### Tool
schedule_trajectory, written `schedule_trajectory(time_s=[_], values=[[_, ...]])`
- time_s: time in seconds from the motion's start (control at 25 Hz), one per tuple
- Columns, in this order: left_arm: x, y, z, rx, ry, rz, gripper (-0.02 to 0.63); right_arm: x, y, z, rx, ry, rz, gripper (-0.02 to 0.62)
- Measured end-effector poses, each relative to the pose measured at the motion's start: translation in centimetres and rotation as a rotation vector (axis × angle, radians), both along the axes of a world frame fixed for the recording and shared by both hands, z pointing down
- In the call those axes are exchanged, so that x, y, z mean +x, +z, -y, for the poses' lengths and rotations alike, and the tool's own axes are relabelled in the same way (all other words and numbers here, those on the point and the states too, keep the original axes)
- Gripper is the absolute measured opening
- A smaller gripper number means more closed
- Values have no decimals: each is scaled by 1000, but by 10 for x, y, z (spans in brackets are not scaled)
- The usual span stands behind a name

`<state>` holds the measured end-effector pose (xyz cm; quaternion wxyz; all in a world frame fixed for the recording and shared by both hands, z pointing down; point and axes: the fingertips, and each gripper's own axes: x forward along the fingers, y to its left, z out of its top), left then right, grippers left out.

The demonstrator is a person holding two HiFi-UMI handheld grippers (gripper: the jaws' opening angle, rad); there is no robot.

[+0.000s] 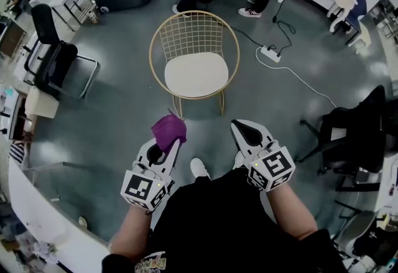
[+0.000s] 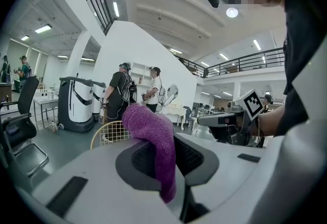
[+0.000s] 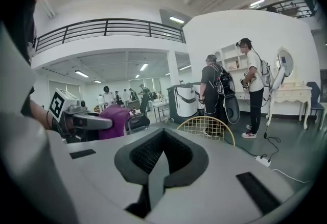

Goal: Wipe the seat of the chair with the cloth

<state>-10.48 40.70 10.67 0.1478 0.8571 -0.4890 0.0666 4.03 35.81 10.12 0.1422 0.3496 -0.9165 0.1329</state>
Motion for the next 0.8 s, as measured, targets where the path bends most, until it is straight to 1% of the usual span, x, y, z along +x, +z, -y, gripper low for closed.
schedule_trajectory(time_s=[0.2, 0.4, 0.56, 0.8], values=[[-1, 0, -1, 0, 3, -8, 71, 1, -1, 0, 10, 7, -4, 12], [-2, -1, 2, 5, 15, -16, 71, 3, -7, 4, 20, 34, -12, 12], [-1, -1, 5, 5, 22, -22, 71, 4, -6, 8, 32, 24, -17, 12], [-1, 2, 14, 5, 25, -19, 71, 10, -5, 19, 40, 35, -21, 12]])
